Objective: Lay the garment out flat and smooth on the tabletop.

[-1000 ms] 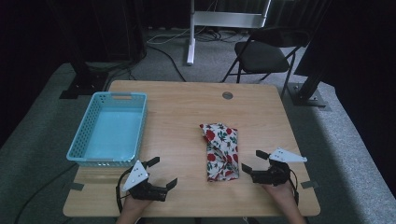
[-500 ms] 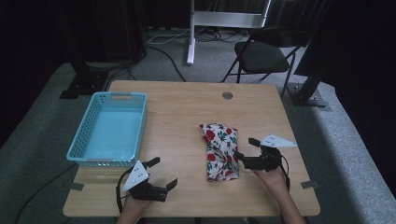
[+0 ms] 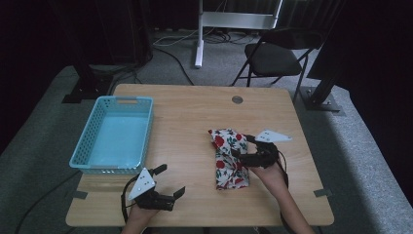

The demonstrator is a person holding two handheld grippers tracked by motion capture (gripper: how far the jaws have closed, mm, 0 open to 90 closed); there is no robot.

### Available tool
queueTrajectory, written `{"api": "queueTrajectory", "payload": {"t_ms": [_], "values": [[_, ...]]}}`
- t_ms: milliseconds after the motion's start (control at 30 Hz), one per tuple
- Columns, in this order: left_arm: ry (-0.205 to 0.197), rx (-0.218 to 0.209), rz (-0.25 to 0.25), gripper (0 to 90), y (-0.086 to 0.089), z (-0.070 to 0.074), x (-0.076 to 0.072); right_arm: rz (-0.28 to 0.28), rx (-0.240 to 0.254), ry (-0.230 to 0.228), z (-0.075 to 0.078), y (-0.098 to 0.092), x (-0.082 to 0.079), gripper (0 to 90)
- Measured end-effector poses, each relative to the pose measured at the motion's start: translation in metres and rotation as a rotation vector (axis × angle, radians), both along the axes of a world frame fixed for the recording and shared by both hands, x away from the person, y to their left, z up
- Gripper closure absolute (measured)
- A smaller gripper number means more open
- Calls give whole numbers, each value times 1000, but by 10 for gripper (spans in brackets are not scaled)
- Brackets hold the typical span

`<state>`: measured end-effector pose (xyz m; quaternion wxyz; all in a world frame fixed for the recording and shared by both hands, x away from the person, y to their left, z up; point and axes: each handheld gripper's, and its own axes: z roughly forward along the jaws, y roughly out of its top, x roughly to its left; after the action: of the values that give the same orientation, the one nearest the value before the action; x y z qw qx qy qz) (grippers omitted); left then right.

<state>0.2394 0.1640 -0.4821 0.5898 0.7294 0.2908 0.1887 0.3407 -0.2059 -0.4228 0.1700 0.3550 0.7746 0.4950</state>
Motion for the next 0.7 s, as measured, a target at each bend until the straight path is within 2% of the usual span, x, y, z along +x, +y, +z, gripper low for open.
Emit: {"api": "queueTrajectory", "payload": {"t_ms": [67, 233, 400, 600, 700], "values": [[0, 1, 1, 4, 0, 0, 0, 2, -14, 4, 1, 8, 7, 142], [-2, 0, 2, 4, 0, 0, 0, 18, 6, 19, 2, 20, 19, 141], [4, 1, 1, 4, 0, 0, 0, 25, -24, 14, 3, 32, 27, 141], [4, 3, 8, 4, 0, 0, 0, 26, -23, 46, 0, 49, 41, 141], [9, -2, 8, 4, 0, 0, 0, 28, -51, 51, -4, 58, 46, 141]]}}
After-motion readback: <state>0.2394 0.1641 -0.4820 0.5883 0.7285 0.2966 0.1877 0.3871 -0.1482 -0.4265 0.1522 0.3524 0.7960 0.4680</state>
